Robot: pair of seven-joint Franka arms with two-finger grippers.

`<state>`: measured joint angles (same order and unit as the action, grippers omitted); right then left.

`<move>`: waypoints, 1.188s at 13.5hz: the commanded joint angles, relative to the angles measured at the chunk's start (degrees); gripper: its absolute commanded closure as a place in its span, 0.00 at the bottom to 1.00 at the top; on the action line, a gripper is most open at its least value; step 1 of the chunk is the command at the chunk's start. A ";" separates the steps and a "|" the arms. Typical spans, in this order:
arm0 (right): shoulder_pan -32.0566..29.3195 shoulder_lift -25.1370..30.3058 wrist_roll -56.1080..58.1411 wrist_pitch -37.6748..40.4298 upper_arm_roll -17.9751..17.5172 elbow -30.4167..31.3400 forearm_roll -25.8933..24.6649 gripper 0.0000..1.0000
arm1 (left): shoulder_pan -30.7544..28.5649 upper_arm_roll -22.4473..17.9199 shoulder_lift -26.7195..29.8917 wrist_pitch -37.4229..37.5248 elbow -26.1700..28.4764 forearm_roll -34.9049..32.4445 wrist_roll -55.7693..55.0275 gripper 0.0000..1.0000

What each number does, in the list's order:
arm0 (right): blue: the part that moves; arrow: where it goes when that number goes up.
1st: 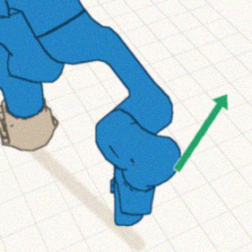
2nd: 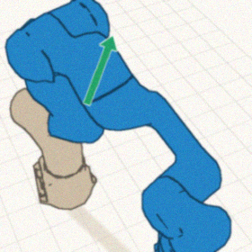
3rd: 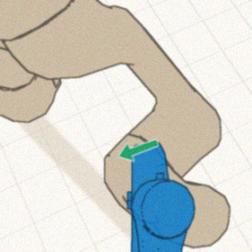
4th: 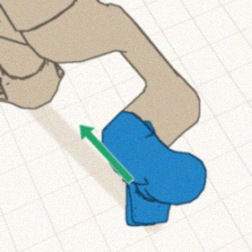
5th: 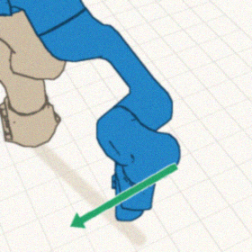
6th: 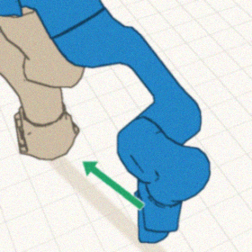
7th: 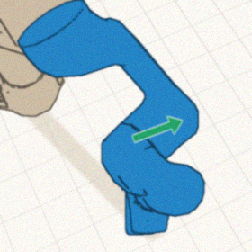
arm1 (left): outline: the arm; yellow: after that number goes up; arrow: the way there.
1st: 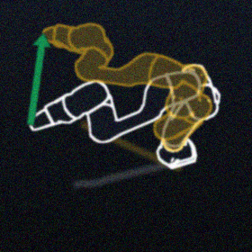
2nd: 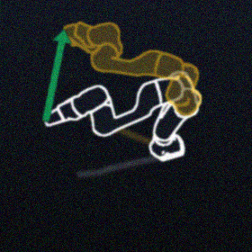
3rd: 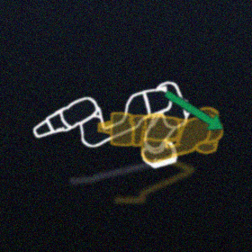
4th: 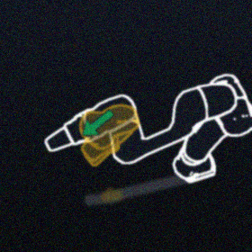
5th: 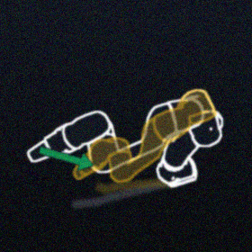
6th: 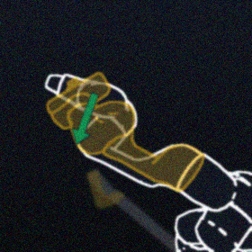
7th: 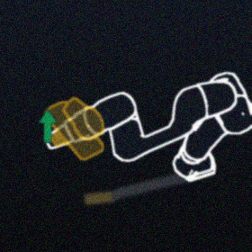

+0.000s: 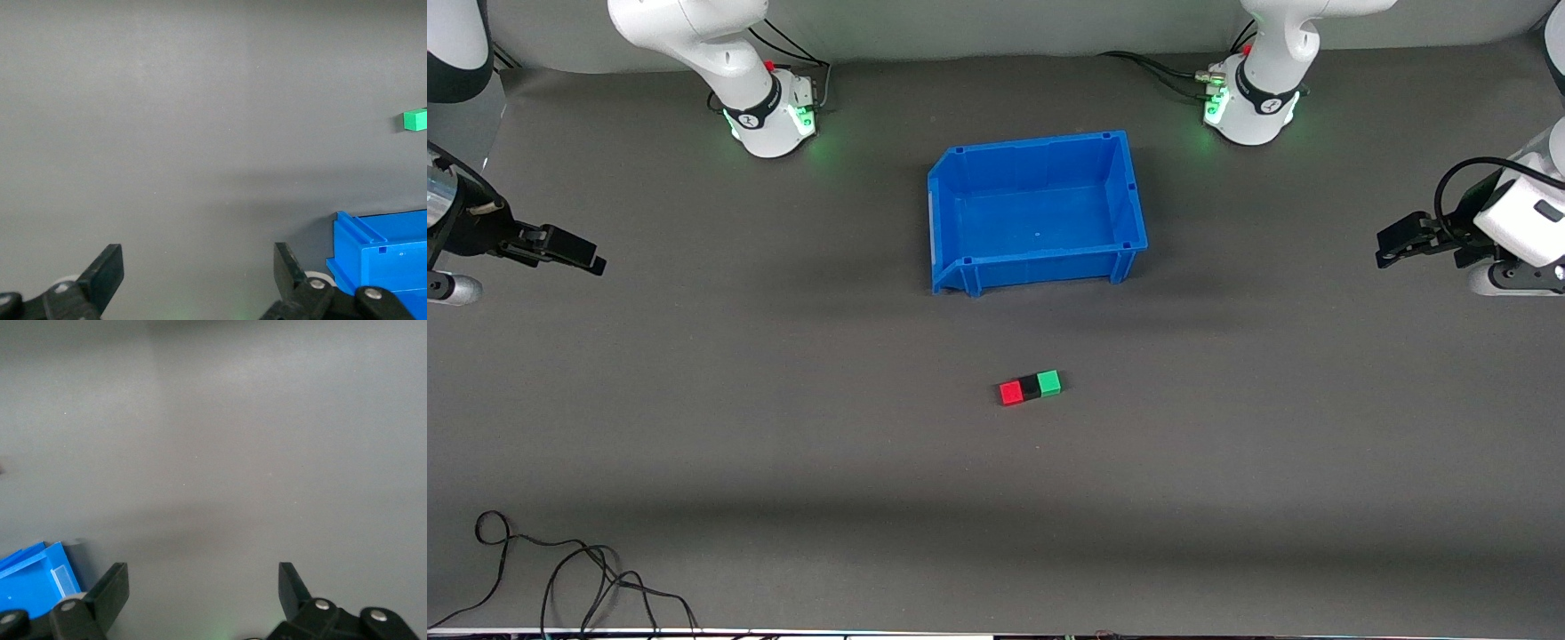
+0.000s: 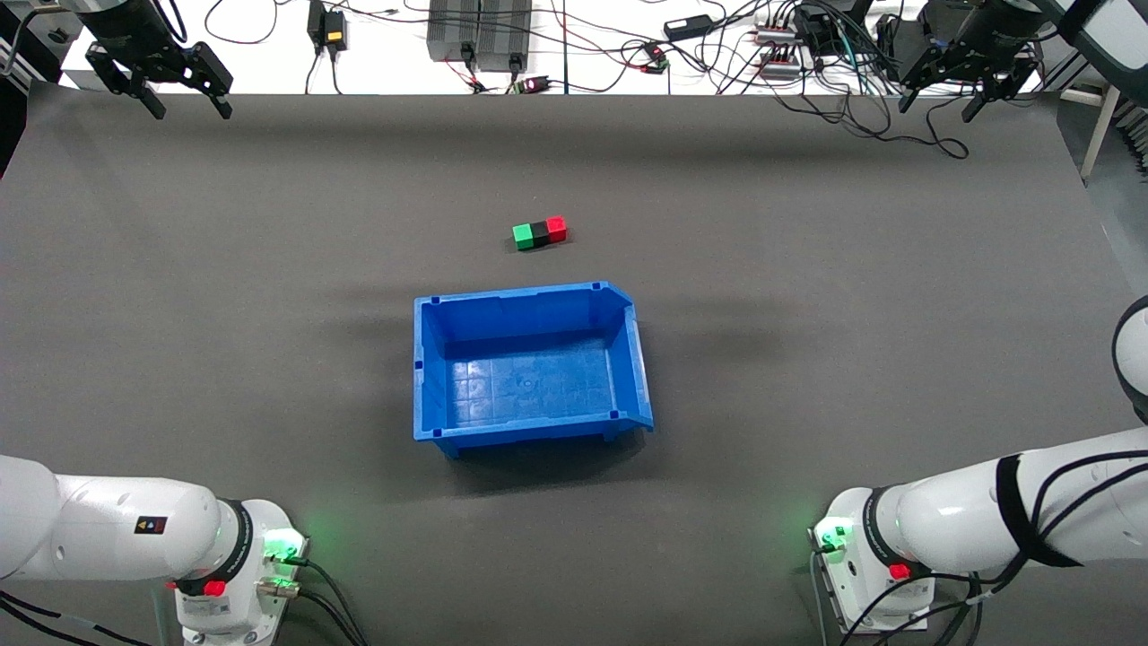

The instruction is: Attach green and red cubes to black cube

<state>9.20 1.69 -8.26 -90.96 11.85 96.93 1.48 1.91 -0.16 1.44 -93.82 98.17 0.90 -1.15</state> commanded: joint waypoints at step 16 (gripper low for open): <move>-11.57 -0.11 0.87 0.35 -11.77 -1.48 -1.05 0.01 | 0.91 -0.81 -2.76 5.66 -5.70 -0.81 0.62 0.00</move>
<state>-2.06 1.68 -8.25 -90.96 0.51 96.43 1.48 1.98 -0.22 -0.76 -89.60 94.09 0.89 -1.15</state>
